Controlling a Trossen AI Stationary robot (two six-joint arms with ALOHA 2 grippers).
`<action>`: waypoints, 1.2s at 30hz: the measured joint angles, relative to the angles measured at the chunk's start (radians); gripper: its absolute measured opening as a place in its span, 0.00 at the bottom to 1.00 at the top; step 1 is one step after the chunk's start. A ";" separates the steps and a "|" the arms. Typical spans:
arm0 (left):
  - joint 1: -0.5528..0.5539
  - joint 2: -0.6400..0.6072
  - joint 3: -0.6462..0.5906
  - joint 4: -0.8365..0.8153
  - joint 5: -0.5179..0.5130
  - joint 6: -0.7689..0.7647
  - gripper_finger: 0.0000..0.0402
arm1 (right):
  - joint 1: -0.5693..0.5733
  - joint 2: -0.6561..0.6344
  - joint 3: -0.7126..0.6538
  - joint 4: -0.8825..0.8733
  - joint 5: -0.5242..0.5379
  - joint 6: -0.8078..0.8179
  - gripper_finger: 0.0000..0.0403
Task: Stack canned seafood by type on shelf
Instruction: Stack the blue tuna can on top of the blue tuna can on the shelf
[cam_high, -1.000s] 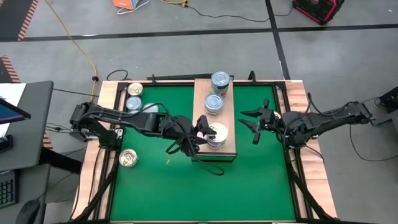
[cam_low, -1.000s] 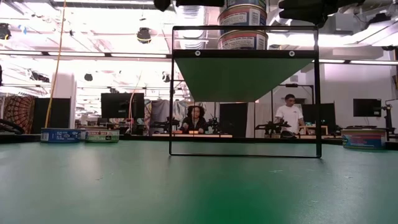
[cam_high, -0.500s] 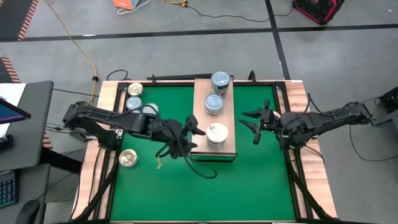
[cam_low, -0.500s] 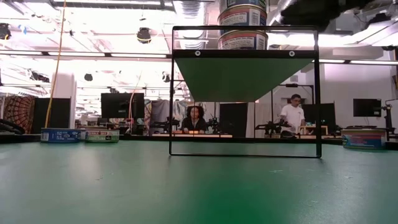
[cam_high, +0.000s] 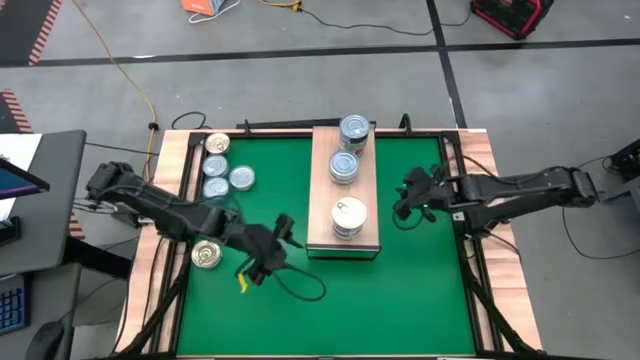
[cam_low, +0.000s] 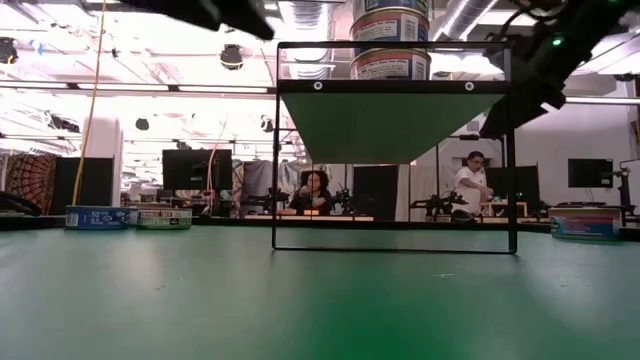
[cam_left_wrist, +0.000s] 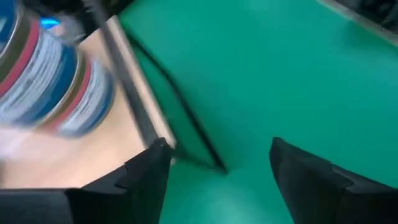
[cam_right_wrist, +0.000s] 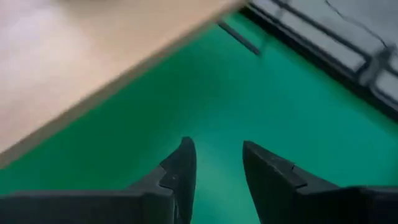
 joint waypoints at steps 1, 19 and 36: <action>-0.018 -0.024 -0.047 0.044 -0.047 -0.008 0.63 | -0.006 0.028 0.016 -0.031 0.000 0.036 0.39; -0.103 -0.211 -0.385 0.375 -0.278 -0.302 0.56 | -0.269 0.442 0.057 -0.485 -0.189 0.093 0.40; -0.249 -0.212 -0.385 0.337 -0.461 -0.308 0.56 | -0.336 0.459 0.053 -0.442 -0.203 0.016 0.36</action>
